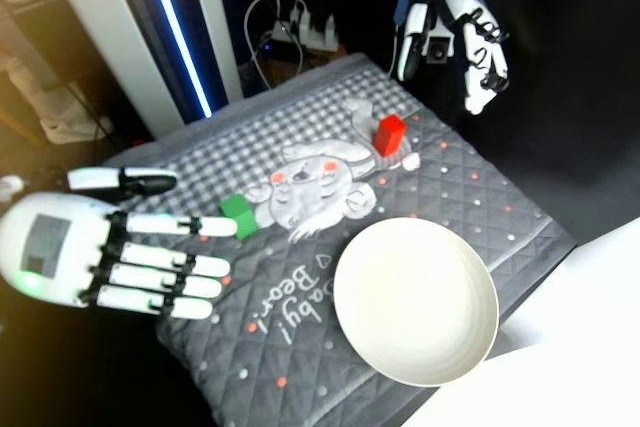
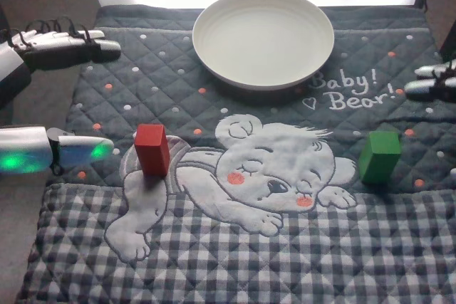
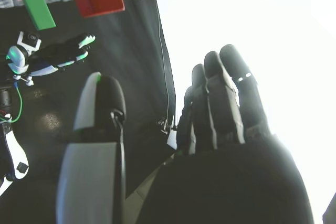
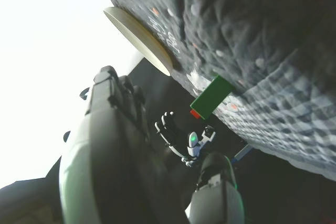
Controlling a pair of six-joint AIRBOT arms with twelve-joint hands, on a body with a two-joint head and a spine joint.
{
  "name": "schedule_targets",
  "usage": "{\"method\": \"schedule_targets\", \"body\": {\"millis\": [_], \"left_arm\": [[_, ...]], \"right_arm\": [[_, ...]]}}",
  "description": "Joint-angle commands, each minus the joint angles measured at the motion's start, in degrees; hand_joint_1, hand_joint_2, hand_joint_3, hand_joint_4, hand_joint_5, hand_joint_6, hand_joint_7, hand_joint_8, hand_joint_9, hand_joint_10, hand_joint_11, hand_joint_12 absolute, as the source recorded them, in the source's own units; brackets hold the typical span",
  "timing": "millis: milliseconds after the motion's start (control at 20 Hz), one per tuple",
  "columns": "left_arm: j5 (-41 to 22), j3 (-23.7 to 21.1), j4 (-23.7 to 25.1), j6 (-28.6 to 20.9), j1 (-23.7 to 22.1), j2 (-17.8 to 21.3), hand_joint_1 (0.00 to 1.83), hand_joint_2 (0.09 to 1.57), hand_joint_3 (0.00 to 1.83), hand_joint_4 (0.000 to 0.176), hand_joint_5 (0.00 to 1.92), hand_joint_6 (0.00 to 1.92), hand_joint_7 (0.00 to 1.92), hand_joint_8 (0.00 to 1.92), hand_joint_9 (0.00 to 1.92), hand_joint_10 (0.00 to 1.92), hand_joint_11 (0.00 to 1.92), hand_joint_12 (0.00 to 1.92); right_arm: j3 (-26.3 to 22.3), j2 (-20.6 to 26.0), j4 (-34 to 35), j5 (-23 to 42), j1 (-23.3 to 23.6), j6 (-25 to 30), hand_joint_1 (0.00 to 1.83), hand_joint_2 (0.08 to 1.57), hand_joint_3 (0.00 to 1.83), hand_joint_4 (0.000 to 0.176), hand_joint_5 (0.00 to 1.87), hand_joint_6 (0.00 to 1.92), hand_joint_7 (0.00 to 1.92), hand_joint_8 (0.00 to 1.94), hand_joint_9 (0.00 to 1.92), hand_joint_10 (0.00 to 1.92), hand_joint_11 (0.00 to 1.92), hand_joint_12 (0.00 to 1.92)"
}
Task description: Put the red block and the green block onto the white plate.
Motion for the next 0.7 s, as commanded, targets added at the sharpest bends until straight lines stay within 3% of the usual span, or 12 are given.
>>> {"method": "schedule_targets", "body": {"millis": [0,50,200,250,300,350,400,450,500,550,600,650], "left_arm": [[-6.84,0.08,-0.63,-0.14,-0.55,0.17,0.79,0.98,0.0,0.0,0.48,0.0,0.3,0.0,0.24,0.05,0.0,0.91],[-6.53,0.19,-0.46,-0.14,-0.67,-0.03,0.79,0.98,0.0,0.0,0.48,0.0,0.3,0.0,0.25,0.04,0.0,0.9],[-3.15,2.3,2.17,-0.25,-4.3,-2.76,0.83,0.99,0.0,0.0,0.45,0.0,0.29,0.0,0.25,0.02,0.0,0.91],[-1.61,3.22,3.8,-0.37,-6.23,-3.79,0.84,0.98,0.0,0.035,0.45,0.0,0.27,0.0,0.22,0.01,0.0,0.83],[-0.66,3.55,5.02,-0.37,-7.31,-4.22,0.83,0.97,0.0,0.058,0.43,0.0,0.25,0.01,0.18,0.01,0.0,0.68],[-0.06,3.68,5.85,-0.37,-8.06,-4.39,0.85,0.96,0.0,0.059,0.43,0.0,0.24,0.0,0.18,0.01,0.0,0.61],[0.24,3.76,6.29,-0.37,-8.48,-4.51,0.83,0.96,0.0,0.048,0.43,0.0,0.23,0.0,0.15,0.02,0.0,0.48],[0.71,3.88,7.04,-0.37,-9.0,-4.7,0.82,0.95,0.0,0.05,0.42,0.0,0.24,0.0,0.16,0.01,0.0,0.47],[1.07,3.85,7.79,-0.38,-9.43,-4.77,0.83,0.95,0.0,0.039,0.42,0.0,0.24,0.0,0.17,0.01,0.0,0.52],[1.14,3.77,8.12,-0.64,-9.69,-4.65,0.83,0.94,0.0,0.03,0.42,0.0,0.25,0.0,0.19,0.01,0.0,0.59],[0.94,3.73,8.24,-1.5,-9.65,-4.45,0.82,0.93,0.0,0.019,0.42,0.0,0.27,0.0,0.24,0.02,0.0,0.79],[1.02,3.79,8.48,-1.91,-9.62,-4.43,0.83,0.92,0.0,0.018,0.42,0.0,0.28,0.0,0.25,0.01,0.0,0.86]], "right_arm": [[0.28,0.48,2.03,6.81,0.52,0.3,0.96,1.07,0.0,0.031,0.46,0.0,0.3,0.0,0.35,0.02,0.0,1.11],[0.4,0.38,2.01,6.81,0.52,0.3,0.95,1.07,0.0,0.014,0.44,0.0,0.28,0.0,0.3,0.01,0.0,1.01],[1.49,-0.72,1.38,6.84,0.55,0.4,1.02,1.02,0.0,0.085,0.41,0.0,0.31,0.0,0.25,0.0,0.0,0.75],[1.54,-0.75,0.85,6.87,0.58,0.43,1.01,1.01,0.0,0.105,0.38,0.0,0.29,0.0,0.21,0.0,0.0,0.64],[1.57,-0.77,0.39,6.97,0.62,0.45,0.91,1.0,0.0,0.13,0.33,0.0,0.26,0.0,0.19,0.0,0.0,0.59],[1.59,-0.79,0.14,7.42,0.67,0.46,0.87,0.98,0.0,0.132,0.29,0.0,0.25,0.0,0.2,0.0,0.0,0.61],[1.59,-0.79,0.0,7.9,0.75,0.54,0.89,0.97,0.0,0.127,0.28,0.0,0.25,0.0,0.2,0.0,0.0,0.58],[1.59,-0.8,-0.27,8.69,1.11,0.85,0.88,0.96,0.0,0.129,0.26,0.0,0.23,0.0,0.16,0.0,0.0,0.48],[1.59,-0.96,-2.06,8.62,3.58,0.94,0.86,0.95,0.0,0.135,0.24,0.0,0.19,0.0,0.13,0.0,0.0,0.4],[1.61,-1.24,-3.93,7.58,5.9,0.94,0.86,0.95,0.0,0.129,0.22,0.0,0.16,0.0,0.11,0.0,0.0,0.38],[1.72,-1.86,-6.94,6.04,9.2,0.93,0.84,0.94,0.0,0.142,0.21,0.0,0.13,0.0,0.08,0.0,0.0,0.34],[1.82,-2.3,-8.36,5.55,10.44,0.93,0.83,0.97,0.0,0.137,0.24,0.0,0.19,0.01,0.08,0.0,0.0,0.32]]}}
